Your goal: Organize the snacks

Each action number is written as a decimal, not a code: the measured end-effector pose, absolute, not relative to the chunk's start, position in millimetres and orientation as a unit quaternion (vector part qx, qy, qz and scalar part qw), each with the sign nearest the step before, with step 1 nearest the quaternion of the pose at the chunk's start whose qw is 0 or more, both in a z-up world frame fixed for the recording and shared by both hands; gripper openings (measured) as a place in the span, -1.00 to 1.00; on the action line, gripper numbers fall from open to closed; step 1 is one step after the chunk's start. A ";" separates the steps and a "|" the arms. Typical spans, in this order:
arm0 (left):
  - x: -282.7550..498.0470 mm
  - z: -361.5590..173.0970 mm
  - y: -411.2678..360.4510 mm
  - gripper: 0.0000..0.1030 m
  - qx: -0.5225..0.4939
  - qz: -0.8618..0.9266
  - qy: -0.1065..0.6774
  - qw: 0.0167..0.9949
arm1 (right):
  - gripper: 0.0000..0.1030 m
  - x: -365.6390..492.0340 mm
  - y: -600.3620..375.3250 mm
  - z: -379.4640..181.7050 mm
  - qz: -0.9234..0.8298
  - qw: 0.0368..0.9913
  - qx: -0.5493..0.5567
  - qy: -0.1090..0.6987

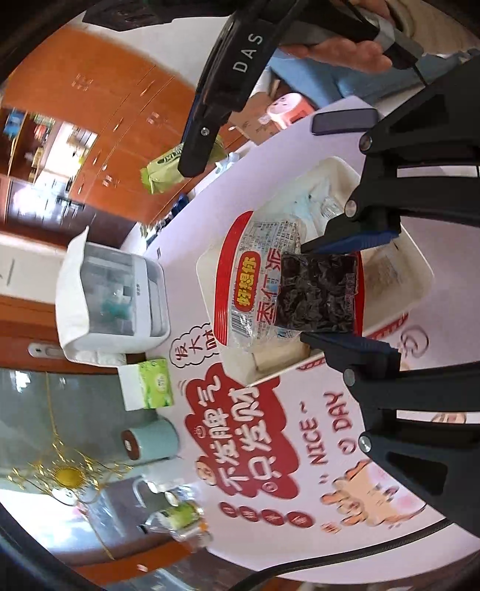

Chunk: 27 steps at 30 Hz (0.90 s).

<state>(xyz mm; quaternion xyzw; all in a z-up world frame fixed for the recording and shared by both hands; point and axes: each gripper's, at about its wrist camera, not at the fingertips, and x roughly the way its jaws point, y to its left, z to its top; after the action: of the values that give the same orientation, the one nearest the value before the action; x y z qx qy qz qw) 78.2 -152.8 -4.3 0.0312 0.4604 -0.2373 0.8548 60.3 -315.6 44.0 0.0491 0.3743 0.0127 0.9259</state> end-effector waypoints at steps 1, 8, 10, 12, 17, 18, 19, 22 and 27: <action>78.2 -6.9 -156.8 -0.27 0.028 -0.230 0.464 0.855 | -0.26 65.3 -322.0 40.3 0.021 0.923 0.048 0.381; 84.1 -35.6 -179.0 -0.27 0.025 -0.174 0.500 0.848 | -0.26 99.8 -338.8 28.0 0.049 0.915 0.035 0.398; 85.7 -43.7 -181.4 -0.27 0.022 -0.168 0.509 0.844 | -0.26 111.4 -337.8 23.3 0.055 0.912 0.033 0.405; 86.4 -52.2 -184.3 -0.26 0.022 -0.162 0.518 0.840 | -0.26 122.5 -335.2 18.5 0.058 0.910 0.030 0.409; 90.1 -67.4 -187.6 -0.26 0.022 -0.146 0.532 0.834 | -0.25 145.2 -326.0 4.6 0.062 0.903 0.015 0.425; 91.5 -68.5 -187.0 -0.26 0.021 -0.144 0.532 0.834 | -0.25 148.3 -324.1 1.5 0.062 0.902 0.011 0.428; 92.5 -70.2 -187.1 -0.25 0.021 -0.141 0.532 0.835 | -0.25 151.6 -322.0 -1.3 0.063 0.901 0.007 0.430; 96.2 -73.4 -186.0 -0.13 0.019 -0.128 0.531 0.838 | -0.24 161.8 -316.4 -12.4 0.067 0.896 -0.005 0.438; 99.5 -69.3 -178.6 0.71 0.015 -0.095 0.512 0.853 | 0.00 163.8 -315.5 -21.1 0.061 0.893 -0.006 0.446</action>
<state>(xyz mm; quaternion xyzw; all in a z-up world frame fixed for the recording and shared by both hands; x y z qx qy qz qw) 99.5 -178.6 -69.3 0.0145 0.5124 -0.0951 0.8533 163.8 -315.5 -21.1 -0.0059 0.4456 0.0609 0.8932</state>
